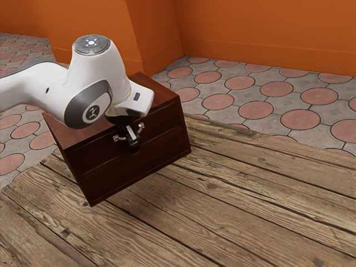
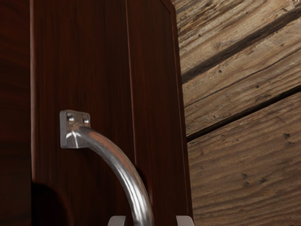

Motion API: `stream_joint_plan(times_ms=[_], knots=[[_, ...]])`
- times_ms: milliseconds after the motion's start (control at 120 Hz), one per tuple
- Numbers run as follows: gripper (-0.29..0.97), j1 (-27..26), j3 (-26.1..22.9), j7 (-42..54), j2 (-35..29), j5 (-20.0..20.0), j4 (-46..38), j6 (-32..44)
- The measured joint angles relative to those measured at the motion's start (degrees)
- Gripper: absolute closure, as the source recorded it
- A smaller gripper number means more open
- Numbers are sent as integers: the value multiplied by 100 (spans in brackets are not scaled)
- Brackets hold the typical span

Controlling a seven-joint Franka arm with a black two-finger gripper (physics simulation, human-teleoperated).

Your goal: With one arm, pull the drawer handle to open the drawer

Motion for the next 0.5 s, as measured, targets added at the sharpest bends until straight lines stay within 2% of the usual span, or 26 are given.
stream_joint_plan(times_ms=[208, 500], knots=[[63, 42, -24, -22, -2, -57, -29, 2], [65, 47, -338, -95, -168, -125, -229, -2]])
